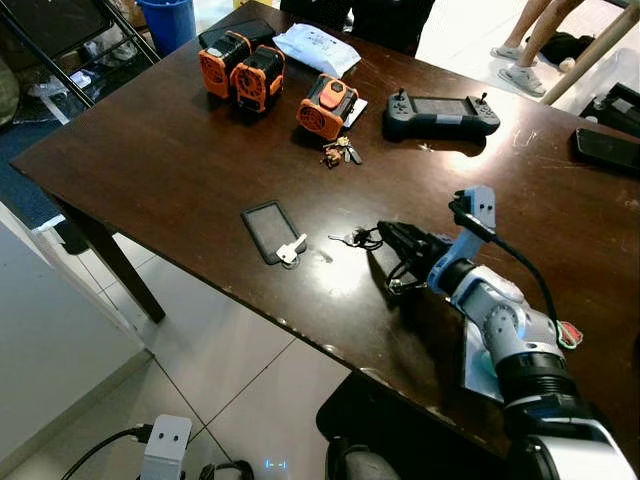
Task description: Hang keys on a hook
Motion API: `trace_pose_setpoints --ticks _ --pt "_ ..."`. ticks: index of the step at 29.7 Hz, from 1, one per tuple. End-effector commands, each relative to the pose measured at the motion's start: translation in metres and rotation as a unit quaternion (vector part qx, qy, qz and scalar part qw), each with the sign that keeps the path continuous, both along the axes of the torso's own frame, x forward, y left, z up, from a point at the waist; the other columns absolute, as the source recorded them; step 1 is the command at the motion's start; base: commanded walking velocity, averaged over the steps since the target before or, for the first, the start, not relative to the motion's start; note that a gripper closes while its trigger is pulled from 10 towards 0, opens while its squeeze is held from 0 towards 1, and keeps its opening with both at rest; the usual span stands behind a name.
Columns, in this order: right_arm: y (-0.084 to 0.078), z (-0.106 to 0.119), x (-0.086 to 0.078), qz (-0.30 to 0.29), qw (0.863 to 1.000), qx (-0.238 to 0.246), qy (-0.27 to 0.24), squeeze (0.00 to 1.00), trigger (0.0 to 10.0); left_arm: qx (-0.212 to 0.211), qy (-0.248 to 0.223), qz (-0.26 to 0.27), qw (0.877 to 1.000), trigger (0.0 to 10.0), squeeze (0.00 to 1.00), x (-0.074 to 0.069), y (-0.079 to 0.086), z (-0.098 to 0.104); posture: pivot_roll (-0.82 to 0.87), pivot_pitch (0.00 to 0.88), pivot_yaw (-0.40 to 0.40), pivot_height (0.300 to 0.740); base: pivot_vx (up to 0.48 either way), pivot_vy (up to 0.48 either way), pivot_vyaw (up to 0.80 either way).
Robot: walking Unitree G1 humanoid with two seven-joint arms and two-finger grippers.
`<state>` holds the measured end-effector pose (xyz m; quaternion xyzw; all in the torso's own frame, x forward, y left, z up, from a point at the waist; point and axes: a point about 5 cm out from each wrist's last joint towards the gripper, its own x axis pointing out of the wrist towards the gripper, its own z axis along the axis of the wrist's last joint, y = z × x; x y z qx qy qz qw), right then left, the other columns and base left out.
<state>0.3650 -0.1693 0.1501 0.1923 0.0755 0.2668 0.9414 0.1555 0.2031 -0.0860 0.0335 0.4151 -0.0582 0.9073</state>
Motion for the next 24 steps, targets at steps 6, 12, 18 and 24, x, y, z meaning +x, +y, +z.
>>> trace_pose_setpoints --ticks 6,12,18,24 --pt "-0.0010 -0.0102 -0.0043 0.016 0.999 0.013 0.025 0.00 2.2 -0.005 0.098 -0.018 0.995 10.0 0.00 -0.0536 -0.0031 -0.0203 -0.05 0.211 0.004 0.740 0.000 0.000 0.00" --pt "0.0001 -0.0084 -0.0039 0.022 0.999 0.020 0.024 0.00 0.0 -0.002 0.102 -0.021 0.995 10.0 0.00 -0.0568 -0.0004 -0.0206 -0.05 0.208 0.006 0.740 0.000 0.000 0.00" --pt "0.0033 -0.0042 -0.0036 0.032 0.999 0.025 0.015 0.00 0.0 0.002 0.107 -0.020 0.994 10.0 0.00 -0.0575 0.0009 -0.0210 -0.05 0.208 0.008 0.740 0.000 0.000 0.00" --pt "0.0032 -0.0022 -0.0047 0.037 0.999 0.024 0.012 0.00 0.0 0.002 0.110 -0.020 0.994 10.0 0.00 -0.0574 -0.0016 -0.0217 -0.05 0.211 0.008 0.740 0.000 0.000 0.00"
